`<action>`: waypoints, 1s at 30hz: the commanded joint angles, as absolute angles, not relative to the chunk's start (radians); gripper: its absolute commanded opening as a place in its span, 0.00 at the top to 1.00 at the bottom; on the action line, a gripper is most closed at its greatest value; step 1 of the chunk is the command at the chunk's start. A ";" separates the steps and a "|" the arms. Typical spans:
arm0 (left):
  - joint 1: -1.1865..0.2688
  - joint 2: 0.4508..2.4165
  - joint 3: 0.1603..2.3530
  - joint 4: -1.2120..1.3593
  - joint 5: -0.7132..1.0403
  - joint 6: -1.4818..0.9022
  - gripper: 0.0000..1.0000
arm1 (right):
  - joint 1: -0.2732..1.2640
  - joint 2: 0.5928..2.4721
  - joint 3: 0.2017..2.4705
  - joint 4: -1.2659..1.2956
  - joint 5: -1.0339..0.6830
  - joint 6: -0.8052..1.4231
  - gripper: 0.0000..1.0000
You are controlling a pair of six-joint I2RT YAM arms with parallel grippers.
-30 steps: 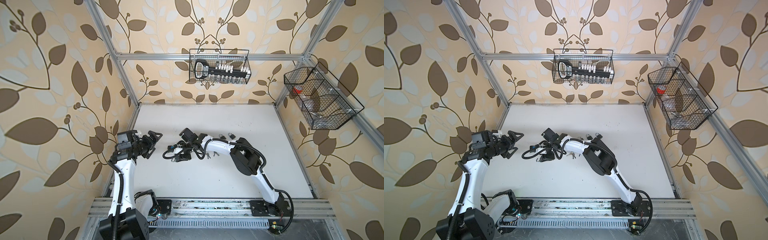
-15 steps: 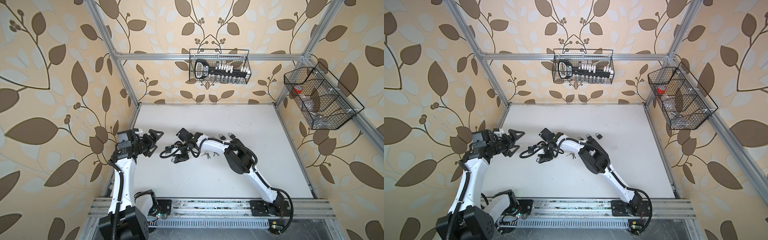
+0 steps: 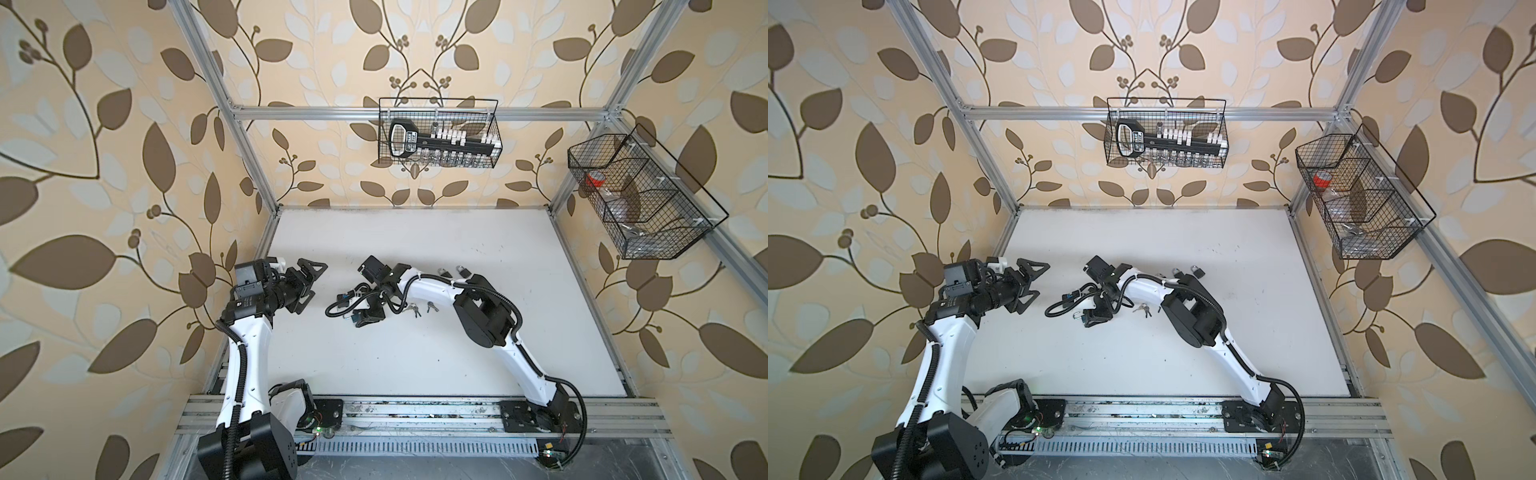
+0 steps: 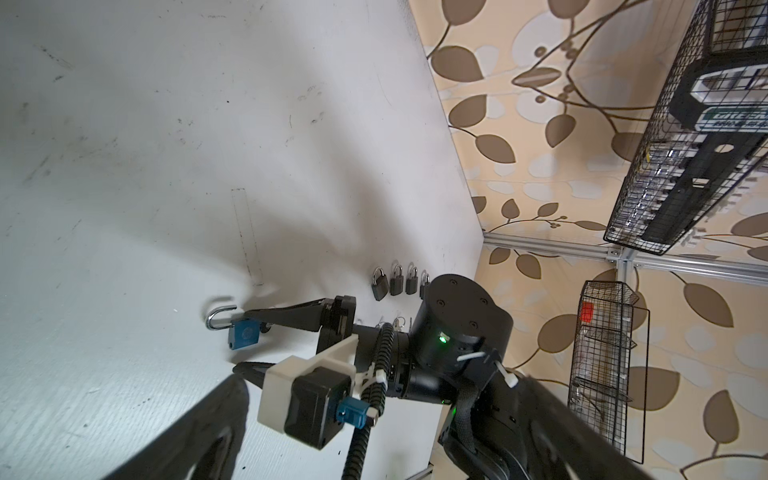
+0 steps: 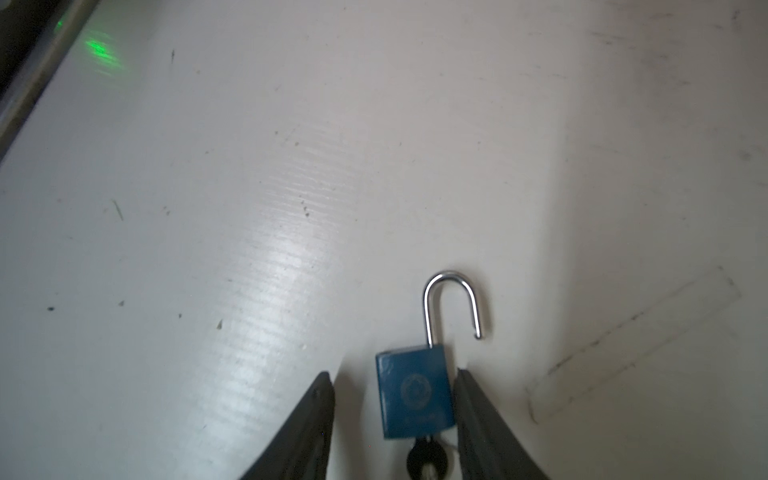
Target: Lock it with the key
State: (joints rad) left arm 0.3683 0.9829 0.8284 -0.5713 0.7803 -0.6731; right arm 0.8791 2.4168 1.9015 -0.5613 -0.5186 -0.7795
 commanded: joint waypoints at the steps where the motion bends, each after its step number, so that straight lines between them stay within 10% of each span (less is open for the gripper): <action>1: 0.376 0.966 0.834 -0.551 0.811 -0.673 0.01 | 0.876 2.411 1.849 -0.640 -0.490 -0.821 0.53; 30: 0.373 0.950 0.894 -0.646 0.741 -0.602 0.01 | 0.894 2.406 1.792 -0.515 -0.404 -0.761 0.70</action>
